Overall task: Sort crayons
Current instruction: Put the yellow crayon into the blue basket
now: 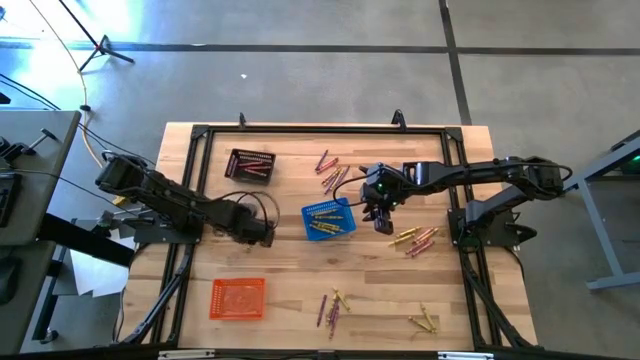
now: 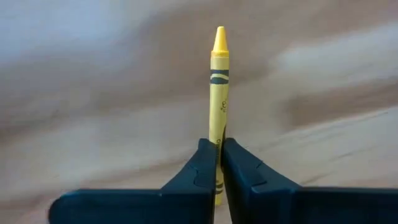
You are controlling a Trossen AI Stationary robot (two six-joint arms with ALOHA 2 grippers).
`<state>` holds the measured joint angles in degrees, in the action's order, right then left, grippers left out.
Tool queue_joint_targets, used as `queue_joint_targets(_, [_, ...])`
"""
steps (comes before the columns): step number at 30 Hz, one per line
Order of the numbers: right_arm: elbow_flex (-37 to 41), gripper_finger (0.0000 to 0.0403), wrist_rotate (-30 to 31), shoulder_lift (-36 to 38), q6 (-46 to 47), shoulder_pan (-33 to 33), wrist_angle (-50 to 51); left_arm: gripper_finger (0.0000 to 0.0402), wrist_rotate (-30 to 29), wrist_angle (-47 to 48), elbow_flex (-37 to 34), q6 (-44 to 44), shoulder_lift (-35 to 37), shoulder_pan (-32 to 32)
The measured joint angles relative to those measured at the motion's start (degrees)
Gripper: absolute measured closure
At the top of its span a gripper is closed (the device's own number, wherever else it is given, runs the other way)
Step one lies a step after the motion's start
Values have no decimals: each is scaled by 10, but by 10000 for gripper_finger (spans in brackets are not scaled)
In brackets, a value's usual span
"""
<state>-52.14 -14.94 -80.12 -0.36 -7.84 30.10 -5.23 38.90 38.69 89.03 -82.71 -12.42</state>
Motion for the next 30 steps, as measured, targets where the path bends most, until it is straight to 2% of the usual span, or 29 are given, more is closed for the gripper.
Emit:
queue_joint_targets(5, [0, 295, -7, 0, -1, 0, 21, 397, -77, -20, 78, -104, 3, 21])
queue_joint_targets(9, [0, 295, -18, 0, -10, 0, 34, 398, -140, -107, 135, -234, 6, 45])
queue_joint_targets(13, [0, 295, -19, 0, -33, 0, 41, 397, -147, -238, 148, -356, 5, 76])
queue_joint_targets(17, [0, 295, -21, 0, -60, 0, 44, 394, -146, -303, 148, -396, -11, 109])
queue_joint_targets(19, [0, 295, -21, 0, -71, 0, 51, 394, -135, -313, 148, -396, -29, 121])
queue_joint_targets(23, [0, 295, -22, 0, -86, 8, 66, 394, -59, -336, 147, -374, -86, 136])
queue_joint_targets(30, [0, 295, -25, 0, -92, 25, 87, 378, 18, -456, 147, -351, -168, 136])
